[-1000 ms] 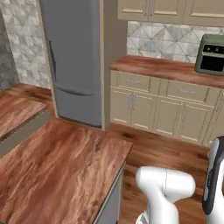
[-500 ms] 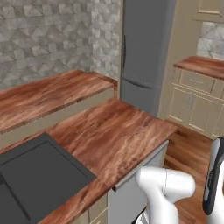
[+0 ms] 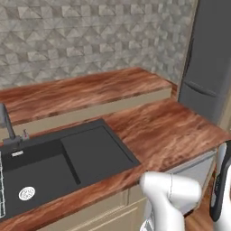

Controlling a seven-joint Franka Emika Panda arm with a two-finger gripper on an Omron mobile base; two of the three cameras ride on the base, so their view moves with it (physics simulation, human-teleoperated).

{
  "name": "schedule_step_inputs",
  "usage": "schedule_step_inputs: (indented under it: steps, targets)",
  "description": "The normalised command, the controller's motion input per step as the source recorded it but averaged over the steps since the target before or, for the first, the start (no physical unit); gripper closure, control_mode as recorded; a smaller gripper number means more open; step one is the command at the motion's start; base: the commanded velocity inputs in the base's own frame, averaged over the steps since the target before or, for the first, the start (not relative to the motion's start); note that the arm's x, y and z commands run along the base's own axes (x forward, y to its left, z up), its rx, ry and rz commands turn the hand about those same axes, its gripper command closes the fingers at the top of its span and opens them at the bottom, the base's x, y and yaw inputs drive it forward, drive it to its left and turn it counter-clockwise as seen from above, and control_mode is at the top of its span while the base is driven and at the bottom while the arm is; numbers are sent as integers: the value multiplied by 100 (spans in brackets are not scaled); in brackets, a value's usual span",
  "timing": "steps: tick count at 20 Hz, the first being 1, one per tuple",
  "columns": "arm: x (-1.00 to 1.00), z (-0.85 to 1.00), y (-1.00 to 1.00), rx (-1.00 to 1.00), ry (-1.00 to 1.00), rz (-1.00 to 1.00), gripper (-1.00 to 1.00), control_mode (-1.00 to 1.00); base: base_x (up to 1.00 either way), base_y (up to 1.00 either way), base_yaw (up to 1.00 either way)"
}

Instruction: Restock the sink supplies by placing the sponge and soap dispenser on the counter and next to the sink. Make sure the soap dispenser is upright.

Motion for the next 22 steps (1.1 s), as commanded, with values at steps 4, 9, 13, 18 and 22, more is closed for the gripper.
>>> schedule_step_inputs:
  steps: [4,9,13,18,22]
  targets:
    - [0,0,0,0,0,0,100,100,75,52,45]
    - [0,0,0,0,0,0,100,100,81,0,33]
    - [0,0,0,0,0,0,100,100,83,21,33]
    - [58,-14,29,-7,12,13,100,-100,35,12,12]
    - [100,-25,76,-21,31,3,100,-100,0,0,0]
